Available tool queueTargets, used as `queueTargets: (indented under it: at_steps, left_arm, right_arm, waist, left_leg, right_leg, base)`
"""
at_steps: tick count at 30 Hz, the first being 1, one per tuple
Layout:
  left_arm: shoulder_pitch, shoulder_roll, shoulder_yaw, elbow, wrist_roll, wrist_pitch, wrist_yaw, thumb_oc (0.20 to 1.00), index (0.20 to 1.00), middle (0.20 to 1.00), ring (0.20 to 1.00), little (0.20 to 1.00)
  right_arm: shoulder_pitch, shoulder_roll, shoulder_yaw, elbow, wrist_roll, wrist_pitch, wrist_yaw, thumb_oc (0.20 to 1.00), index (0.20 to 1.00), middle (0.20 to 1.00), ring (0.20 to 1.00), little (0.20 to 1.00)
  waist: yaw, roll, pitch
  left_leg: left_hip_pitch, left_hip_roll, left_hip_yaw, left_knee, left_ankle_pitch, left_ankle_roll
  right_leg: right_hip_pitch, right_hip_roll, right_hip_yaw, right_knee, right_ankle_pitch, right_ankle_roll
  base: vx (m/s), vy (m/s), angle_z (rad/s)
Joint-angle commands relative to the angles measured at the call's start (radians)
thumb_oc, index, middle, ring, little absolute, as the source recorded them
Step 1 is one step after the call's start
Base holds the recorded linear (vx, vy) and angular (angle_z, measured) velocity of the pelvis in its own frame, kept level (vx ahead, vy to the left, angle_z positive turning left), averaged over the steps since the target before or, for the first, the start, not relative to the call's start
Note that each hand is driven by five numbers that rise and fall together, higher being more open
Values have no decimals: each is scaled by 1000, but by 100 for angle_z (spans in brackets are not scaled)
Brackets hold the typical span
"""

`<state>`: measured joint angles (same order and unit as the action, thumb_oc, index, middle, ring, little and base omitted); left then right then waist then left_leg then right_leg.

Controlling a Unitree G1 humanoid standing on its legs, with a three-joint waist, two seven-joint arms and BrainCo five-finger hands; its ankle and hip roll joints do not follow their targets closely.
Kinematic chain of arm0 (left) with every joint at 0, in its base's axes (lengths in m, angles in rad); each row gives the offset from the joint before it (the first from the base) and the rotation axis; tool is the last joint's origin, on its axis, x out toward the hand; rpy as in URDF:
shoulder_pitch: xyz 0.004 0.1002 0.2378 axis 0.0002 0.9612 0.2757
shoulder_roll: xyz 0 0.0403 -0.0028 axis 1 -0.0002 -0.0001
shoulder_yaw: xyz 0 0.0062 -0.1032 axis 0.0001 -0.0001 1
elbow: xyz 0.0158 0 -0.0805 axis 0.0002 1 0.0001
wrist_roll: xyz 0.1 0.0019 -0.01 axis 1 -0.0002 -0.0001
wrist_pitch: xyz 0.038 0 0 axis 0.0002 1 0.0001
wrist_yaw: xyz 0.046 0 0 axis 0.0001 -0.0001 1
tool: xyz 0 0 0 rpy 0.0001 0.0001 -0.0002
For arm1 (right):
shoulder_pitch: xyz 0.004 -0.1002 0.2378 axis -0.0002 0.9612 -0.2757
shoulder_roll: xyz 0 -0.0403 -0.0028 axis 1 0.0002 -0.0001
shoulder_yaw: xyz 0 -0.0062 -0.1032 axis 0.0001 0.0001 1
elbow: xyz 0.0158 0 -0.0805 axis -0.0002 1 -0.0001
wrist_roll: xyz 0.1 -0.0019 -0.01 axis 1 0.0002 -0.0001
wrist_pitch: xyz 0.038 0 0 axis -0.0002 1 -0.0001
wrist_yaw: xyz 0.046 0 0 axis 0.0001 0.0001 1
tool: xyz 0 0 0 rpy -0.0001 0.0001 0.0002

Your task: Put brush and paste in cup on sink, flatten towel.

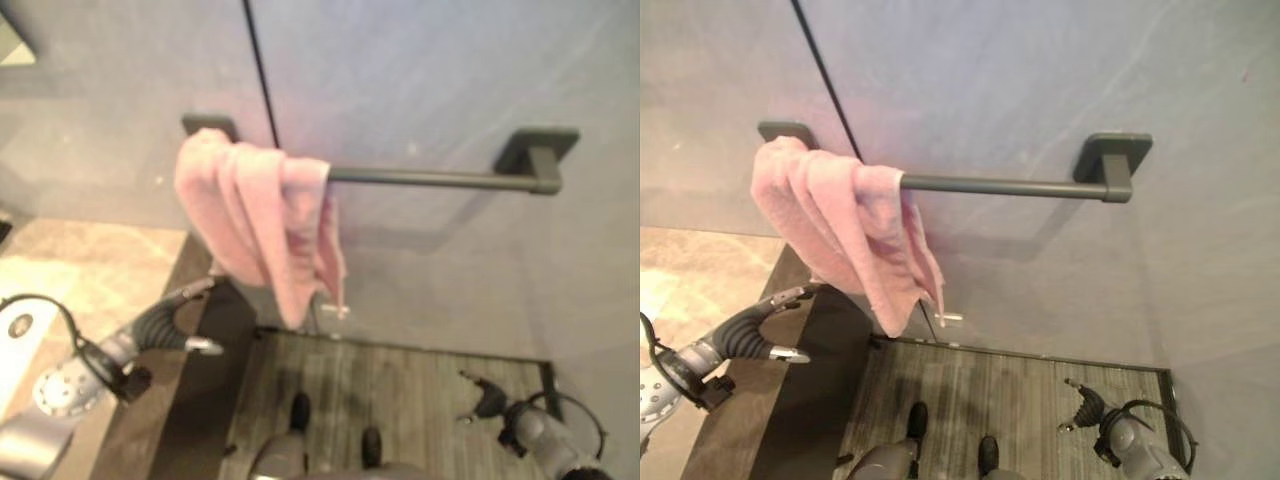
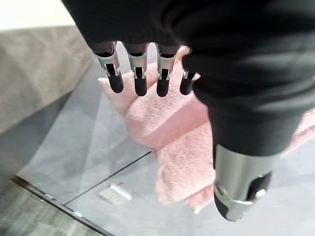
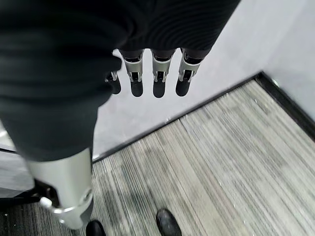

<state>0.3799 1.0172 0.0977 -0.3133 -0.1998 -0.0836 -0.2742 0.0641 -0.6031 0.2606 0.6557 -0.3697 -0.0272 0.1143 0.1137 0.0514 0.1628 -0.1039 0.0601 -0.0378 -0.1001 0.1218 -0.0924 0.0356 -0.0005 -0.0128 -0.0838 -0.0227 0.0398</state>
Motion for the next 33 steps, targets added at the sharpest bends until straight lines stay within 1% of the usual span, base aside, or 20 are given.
queueTargets:
  at_steps: [1, 3, 7, 10, 11, 12, 15, 16, 17, 18, 20, 23, 27, 30, 33]
  left_arm:
    - [37, 66, 118, -32, -74, -85, 51, 1000, 1000, 1000, 1000, 1000]
    - [45, 73, 131, -32, -84, -91, 56, 1000, 1000, 1000, 1000, 1000]
    - [58, 90, 178, -17, -134, -115, 87, 1000, 1000, 1000, 1000, 1000]
    - [51, 82, 198, 1, -151, -129, 117, 1000, 1000, 1000, 1000, 1000]
    - [41, 77, 188, 18, -149, -132, 128, 1000, 1000, 1000, 1000, 1000]
    - [12, 76, 181, 32, -145, -137, 147, 1000, 1000, 1000, 1000, 1000]
    - [0, 72, 176, 39, -154, -145, 154, 1000, 1000, 1000, 1000, 1000]
    - [-24, 61, 162, 54, -174, -156, 156, 1000, 1000, 1000, 1000, 1000]
    - [-27, 62, 159, 56, -174, -157, 156, 1000, 1000, 1000, 1000, 1000]
    - [-42, 52, 147, 64, -172, -160, 164, 1000, 1000, 1000, 1000, 1000]
    - [-77, 44, 127, 83, -173, -165, 176, 1000, 1000, 1000, 1000, 1000]
    - [-129, 11, 89, 119, -191, -172, 185, 1000, 1000, 1000, 1000, 1000]
    - [-165, -11, 64, 140, -225, -178, 183, 1000, 1000, 1000, 1000, 1000]
    - [-173, -14, 67, 137, -253, -182, 179, 1000, 1000, 1000, 1000, 1000]
    - [-192, -37, 70, 144, -308, -196, 174, 1000, 1000, 1000, 1000, 1000]
  right_arm:
    - [-21, 14, 33, 14, 80, -18, -42, 1000, 1000, 1000, 1000, 1000]
    - [-19, 23, 32, 28, 93, -21, -46, 1000, 1000, 1000, 1000, 1000]
    - [-11, 65, 18, 78, 169, -30, -63, 1000, 1000, 1000, 1000, 1000]
    - [1, 77, 21, 76, 190, -35, -67, 1000, 1000, 1000, 1000, 1000]
    - [1, 85, 25, 100, 197, -39, -74, 1000, 1000, 1000, 1000, 1000]
    - [-14, 105, 34, 178, 214, -37, -86, 1000, 1000, 1000, 1000, 1000]
    - [-29, 119, 41, 221, 226, -40, -92, 1000, 1000, 1000, 1000, 1000]
    - [-47, 147, 42, 298, 267, -46, -102, 1000, 1000, 1000, 1000, 1000]
    - [-49, 147, 42, 301, 267, -47, -102, 1000, 1000, 1000, 1000, 1000]
    - [-66, 168, 16, 355, 325, -50, -123, 1000, 1000, 1000, 1000, 1000]
    - [-91, 191, 6, 408, 365, -56, -125, 1000, 1000, 1000, 1000, 1000]
    - [-106, 212, 10, 489, 382, -57, -126, 1000, 1000, 1000, 1000, 1000]
    - [-113, 218, -6, 539, 394, -53, -130, 1000, 1000, 1000, 1000, 1000]
    - [-111, 222, -18, 566, 400, -49, -129, 1000, 1000, 1000, 1000, 1000]
    - [-110, 233, -31, 593, 410, -45, -126, 1000, 1000, 1000, 1000, 1000]
  waist:
    - [12, -33, -29]
    - [13, -34, -29]
    - [19, -38, -31]
    - [20, -44, -31]
    - [21, -46, -32]
    - [26, -47, -31]
    - [30, -49, -30]
    - [28, -51, -32]
    - [31, -51, -31]
    - [25, -52, -34]
    - [29, -52, -33]
    - [32, -52, -37]
    - [32, -51, -39]
    - [32, -51, -41]
    - [32, -54, -40]
  left_leg:
    - [16, 29, 28, 13, -29, -26]
    - [16, 28, 29, 13, -30, -25]
    - [17, 27, 38, 13, -33, -21]
    - [21, 27, 46, 13, -38, -18]
    - [23, 26, 47, 13, -39, -17]
    - [24, 24, 47, 13, -43, -14]
    - [24, 21, 48, 13, -46, -11]
    - [27, 17, 55, 13, -52, -8]
    - [27, 17, 57, 13, -53, -7]
    - [28, 16, 61, 13, -56, -6]
    - [28, 13, 75, 13, -60, -2]
    - [29, 5, 91, 13, -67, 3]
    - [27, -3, 98, 13, -73, 7]
    - [26, -7, 101, 13, -76, 9]
    - [22, -14, 111, 13, -80, 13]
  right_leg:
    - [-53, -95, 21, 75, -18, 101]
    - [-54, -96, 23, 74, -17, 101]
    - [-56, -99, 32, 60, -7, 107]
    - [-56, -101, 39, 54, -1, 110]
    - [-56, -103, 39, 53, 1, 111]
    - [-56, -106, 44, 49, 5, 113]
    - [-57, -108, 49, 44, 8, 115]
    - [-60, -114, 60, 36, 15, 120]
    - [-60, -114, 61, 36, 15, 120]
    - [-63, -116, 68, 34, 19, 123]
    - [-70, -122, 79, 28, 26, 128]
    - [-77, -133, 89, 19, 37, 134]
    - [-81, -143, 92, 10, 44, 141]
    - [-85, -148, 94, 6, 49, 144]
    - [-95, -157, 101, 2, 58, 149]
  base:
    - [0, 0, 0]
    - [0, 11, -2]
    - [0, 15, -2]
    - [0, 20, -14]
    - [3, 26, -20]
    - [1, 20, -10]
    - [6, 26, -1]
    - [17, 41, -2]
    - [23, 61, -8]
    - [9, 42, -12]
    - [4, 65, -21]
    - [7, 68, -30]
    - [11, 59, -5]
    - [3, 49, -4]
    - [4, 51, -5]
